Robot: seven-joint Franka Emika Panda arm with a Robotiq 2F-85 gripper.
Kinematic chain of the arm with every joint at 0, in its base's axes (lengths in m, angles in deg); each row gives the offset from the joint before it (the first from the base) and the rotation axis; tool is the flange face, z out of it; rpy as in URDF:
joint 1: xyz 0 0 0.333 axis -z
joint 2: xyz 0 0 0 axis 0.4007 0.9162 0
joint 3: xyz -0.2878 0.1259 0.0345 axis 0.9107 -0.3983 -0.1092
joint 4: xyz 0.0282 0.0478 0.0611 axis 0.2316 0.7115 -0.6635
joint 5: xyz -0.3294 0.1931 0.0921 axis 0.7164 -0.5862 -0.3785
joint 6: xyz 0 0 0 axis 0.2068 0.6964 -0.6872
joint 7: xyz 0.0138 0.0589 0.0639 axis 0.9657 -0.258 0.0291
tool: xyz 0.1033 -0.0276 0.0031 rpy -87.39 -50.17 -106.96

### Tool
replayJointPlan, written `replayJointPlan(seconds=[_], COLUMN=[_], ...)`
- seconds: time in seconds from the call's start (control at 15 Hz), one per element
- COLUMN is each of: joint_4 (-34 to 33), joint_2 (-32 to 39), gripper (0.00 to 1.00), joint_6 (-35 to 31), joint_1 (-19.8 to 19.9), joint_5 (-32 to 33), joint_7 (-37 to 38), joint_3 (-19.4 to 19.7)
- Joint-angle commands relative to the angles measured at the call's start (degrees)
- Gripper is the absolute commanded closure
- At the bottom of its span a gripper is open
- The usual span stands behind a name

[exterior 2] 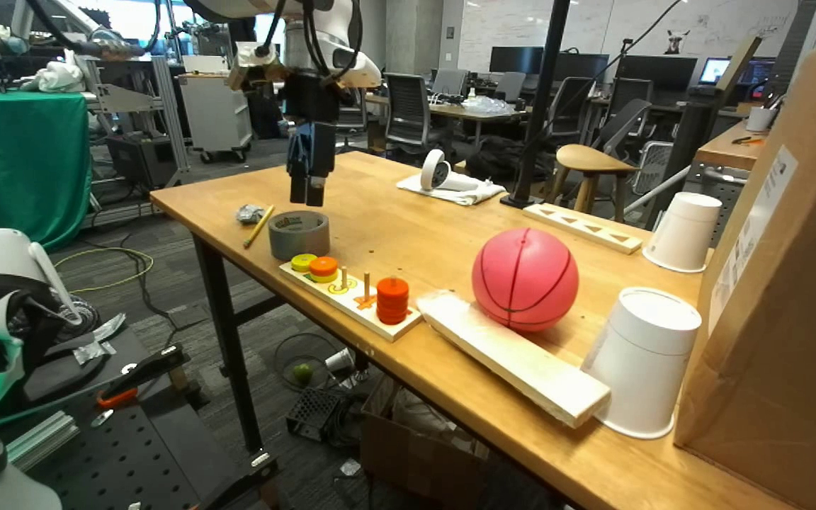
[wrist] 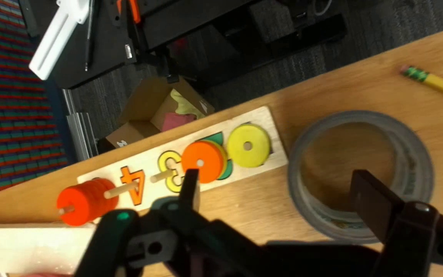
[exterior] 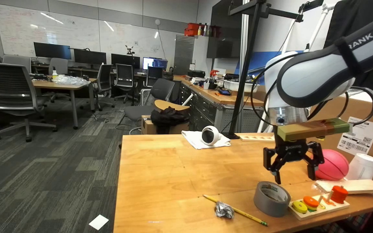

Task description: Move the ball to the right

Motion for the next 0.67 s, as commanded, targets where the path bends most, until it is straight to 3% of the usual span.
replayJointPlan(seconds=[0.0, 0.27, 0.6], joint_4=[-0.75, -3.62, -3.03], joint_2=[-0.7, 0.52, 3.45], gripper=[0.0, 0.0, 0.0], joint_6=[2.56, 5.82, 4.2], joint_1=[2.46, 3.96, 5.06], joint_5=[6.5, 14.33, 14.79], joint_7=[1.06, 0.64, -1.06], joint_3=[2.26, 3.56, 5.13])
